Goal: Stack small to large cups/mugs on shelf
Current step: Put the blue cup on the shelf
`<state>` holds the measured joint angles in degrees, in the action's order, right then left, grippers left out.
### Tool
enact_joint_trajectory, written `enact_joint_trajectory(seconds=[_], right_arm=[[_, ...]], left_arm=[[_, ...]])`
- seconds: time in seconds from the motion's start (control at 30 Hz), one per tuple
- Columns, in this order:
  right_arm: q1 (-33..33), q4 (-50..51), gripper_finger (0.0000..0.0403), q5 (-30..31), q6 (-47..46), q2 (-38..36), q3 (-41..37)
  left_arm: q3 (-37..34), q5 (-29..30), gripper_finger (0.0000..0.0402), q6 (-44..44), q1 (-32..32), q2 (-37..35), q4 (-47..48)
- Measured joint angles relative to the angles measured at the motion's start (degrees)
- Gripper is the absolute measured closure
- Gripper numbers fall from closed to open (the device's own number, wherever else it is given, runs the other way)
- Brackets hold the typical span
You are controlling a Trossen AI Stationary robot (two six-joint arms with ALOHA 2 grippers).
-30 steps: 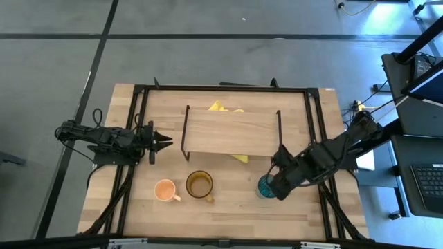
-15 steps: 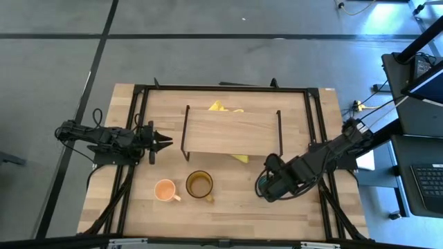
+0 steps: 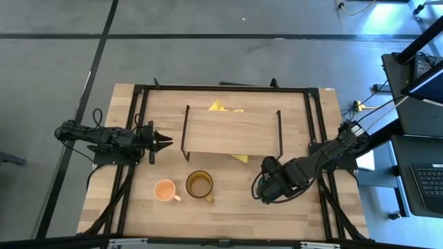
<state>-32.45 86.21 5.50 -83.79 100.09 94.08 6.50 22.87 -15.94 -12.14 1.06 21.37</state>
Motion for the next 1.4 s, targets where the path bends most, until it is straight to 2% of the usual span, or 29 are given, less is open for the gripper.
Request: enact_joint_trajectory(seconds=[0.23,0.53,0.7,1.1,1.23,1.4], right_arm=[[0.2,-2.8,0.0221,-2.6,-0.04,0.22,-4.19],[0.44,-2.82,0.0228,-2.62,-0.17,0.2,-5.47],[0.39,-2.67,0.0263,-2.64,-0.11,0.2,-5.47],[0.42,-2.6,0.0385,-2.59,0.01,0.01,-5.33],[0.42,-2.39,0.0392,-2.58,0.4,0.0,-4.23],[1.5,0.34,0.0382,-3.47,3.75,0.28,-0.47]], left_arm=[[0.0,0.0,0.0323,0.0,0.0,0.0,-0.02],[0.0,0.0,0.0323,0.0,0.01,0.01,-0.01],[0.0,0.0,0.0323,0.0,0.0,0.0,0.0],[0.0,0.0,0.0323,0.0,0.02,0.0,0.0],[0.0,0.0,0.0323,0.0,0.0,0.0,0.0],[0.0,0.0,0.0323,0.0,0.0,0.01,-0.01]])
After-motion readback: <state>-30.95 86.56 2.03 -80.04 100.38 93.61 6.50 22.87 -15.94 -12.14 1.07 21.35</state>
